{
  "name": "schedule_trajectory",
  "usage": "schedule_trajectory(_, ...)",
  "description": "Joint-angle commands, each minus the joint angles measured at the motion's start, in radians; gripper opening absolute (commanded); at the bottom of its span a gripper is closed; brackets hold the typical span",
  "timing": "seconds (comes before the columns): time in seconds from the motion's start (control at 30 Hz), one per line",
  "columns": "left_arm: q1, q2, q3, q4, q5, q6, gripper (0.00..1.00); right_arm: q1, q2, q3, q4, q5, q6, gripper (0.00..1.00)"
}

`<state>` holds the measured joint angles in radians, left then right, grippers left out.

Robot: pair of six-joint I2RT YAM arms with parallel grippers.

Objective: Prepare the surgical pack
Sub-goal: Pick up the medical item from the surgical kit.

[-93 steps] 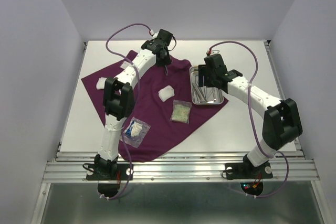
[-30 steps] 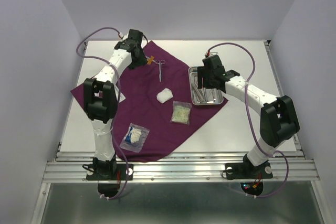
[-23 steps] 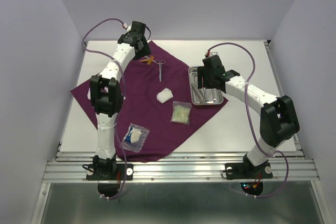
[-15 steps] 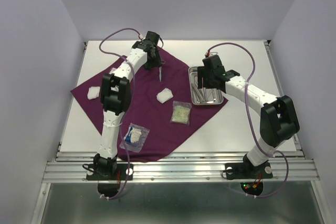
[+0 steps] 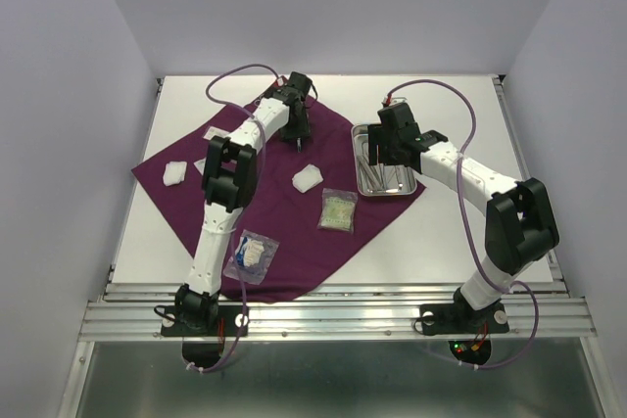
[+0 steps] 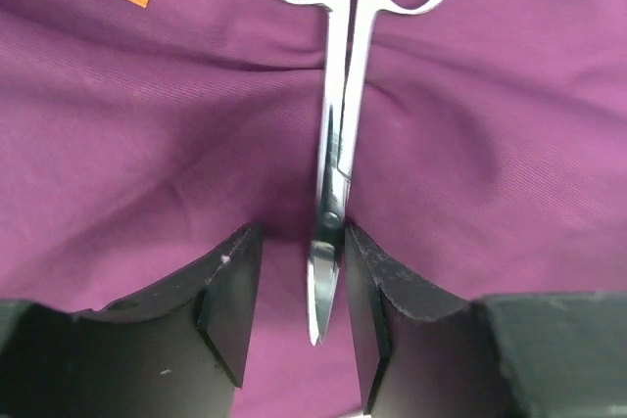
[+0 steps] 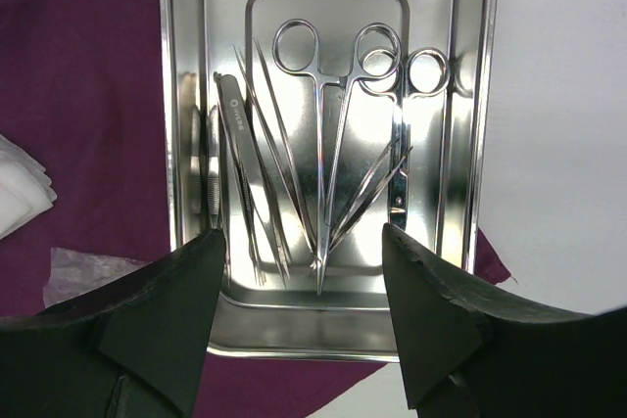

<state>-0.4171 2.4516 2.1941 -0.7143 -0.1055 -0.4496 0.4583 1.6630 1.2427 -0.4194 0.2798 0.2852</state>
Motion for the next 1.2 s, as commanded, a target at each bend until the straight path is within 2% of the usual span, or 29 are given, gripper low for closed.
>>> schedule_trajectory(0.0, -0.002, 0.003, 0.044, -0.025, -0.054, 0.055, 0.49, -0.004, 0.000, 0.026, 0.010, 0.004, 0.003, 0.70)
schedule_trajectory(0.13, -0.003, 0.020, 0.044, -0.025, -0.059, 0.069, 0.44, -0.004, 0.004, 0.029, 0.010, 0.001, 0.005, 0.70)
schedule_trajectory(0.47, -0.018, -0.043, 0.044, -0.022, -0.071, 0.083, 0.12, -0.004, 0.000, 0.031, 0.007, -0.002, 0.009, 0.70)
schedule_trajectory(0.63, -0.026, -0.098, 0.033, -0.025, -0.060, 0.092, 0.05, -0.004, -0.003, 0.029, 0.005, -0.004, 0.014, 0.70)
schedule_trajectory(0.67, -0.026, -0.115, 0.027, -0.025, -0.059, 0.092, 0.01, -0.004, -0.003, 0.027, 0.005, -0.004, 0.015, 0.70)
schedule_trajectory(1.17, -0.049, -0.258, -0.031, -0.014, 0.000, 0.072, 0.00, -0.004, -0.009, 0.024, 0.004, -0.010, 0.022, 0.70)
